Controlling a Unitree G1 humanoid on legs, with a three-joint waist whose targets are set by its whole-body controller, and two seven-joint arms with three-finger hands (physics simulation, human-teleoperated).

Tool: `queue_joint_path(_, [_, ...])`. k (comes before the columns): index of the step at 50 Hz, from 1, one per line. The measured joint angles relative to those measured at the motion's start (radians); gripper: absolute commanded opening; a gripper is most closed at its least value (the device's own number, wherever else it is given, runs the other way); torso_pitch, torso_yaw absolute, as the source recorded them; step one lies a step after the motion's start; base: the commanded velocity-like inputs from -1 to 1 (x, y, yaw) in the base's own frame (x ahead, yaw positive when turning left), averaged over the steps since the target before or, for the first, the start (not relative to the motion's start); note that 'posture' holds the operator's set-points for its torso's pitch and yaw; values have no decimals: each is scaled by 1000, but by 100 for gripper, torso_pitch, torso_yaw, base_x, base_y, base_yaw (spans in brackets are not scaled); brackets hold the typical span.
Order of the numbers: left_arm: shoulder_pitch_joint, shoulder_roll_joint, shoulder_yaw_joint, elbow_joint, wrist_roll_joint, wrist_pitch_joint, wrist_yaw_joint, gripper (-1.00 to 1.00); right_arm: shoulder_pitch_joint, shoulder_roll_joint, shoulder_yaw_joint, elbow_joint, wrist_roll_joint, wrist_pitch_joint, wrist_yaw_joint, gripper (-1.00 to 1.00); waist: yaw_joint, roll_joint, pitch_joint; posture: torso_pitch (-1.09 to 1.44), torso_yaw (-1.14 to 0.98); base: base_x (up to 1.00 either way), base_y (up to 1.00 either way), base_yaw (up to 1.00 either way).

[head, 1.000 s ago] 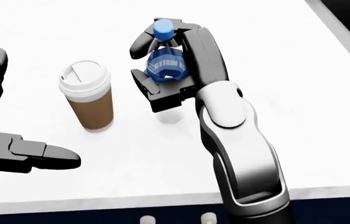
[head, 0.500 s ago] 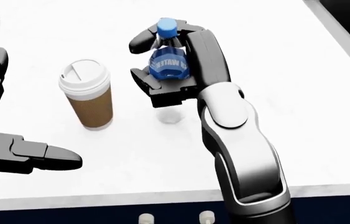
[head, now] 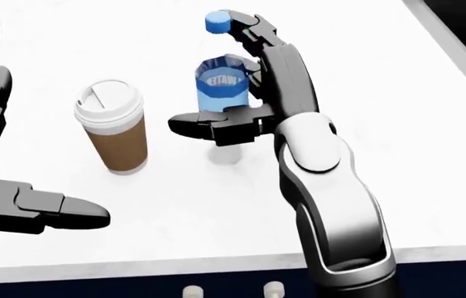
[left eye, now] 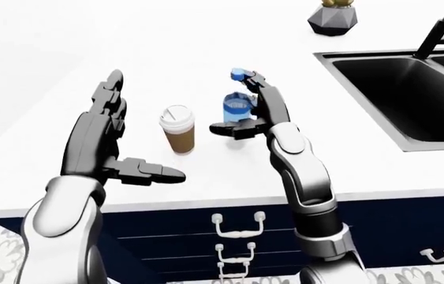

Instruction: Move the drinks to the dining counter.

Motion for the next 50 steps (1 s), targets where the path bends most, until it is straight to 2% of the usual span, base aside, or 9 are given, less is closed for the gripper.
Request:
queue_joint_path(11, [-8,0,-3,-1,5,4,-2,100,27,-31,-22,-98,31,48,-7,46,2,-3,1,0,0,0,0,0])
queue_joint_path(22, [-39,9,-2,-25,8,45,-8,100,75,-84,-62,-348,83,182,-24,47,5,-9,5,0,0,0,0,0])
queue_joint_path(25, [-50,19,8,-38,4,65,-12,100,81,-103,-77,-441,103,239,-31,55,5,-9,6,0,0,0,0,0])
queue_joint_path(26, [-52,22,13,-44,2,71,-14,100,82,-109,-84,-470,111,256,-34,80,5,-10,6,0,0,0,0,0])
queue_joint_path(27, [-53,23,21,-49,-1,76,-15,100,85,-114,-92,-497,119,271,-38,91,5,-10,6,0,0,0,0,0])
queue_joint_path(29, [-55,27,37,-55,-8,82,-17,100,90,-124,-108,-539,139,294,-47,100,5,-11,6,0,0,0,0,0])
queue_joint_path(36, [-32,29,71,-59,-39,76,-4,100,146,-169,-178,-643,226,342,-91,100,6,-14,8,0,0,0,0,0])
queue_joint_path(41, [-51,47,96,-74,-70,104,2,100,145,-213,-244,-745,314,422,-140,100,7,-14,14,0,0,0,0,0])
queue_joint_path(50, [-88,91,180,-119,-133,162,9,100,110,-327,-422,-932,550,566,-251,100,8,-20,15,0,0,0,0,0])
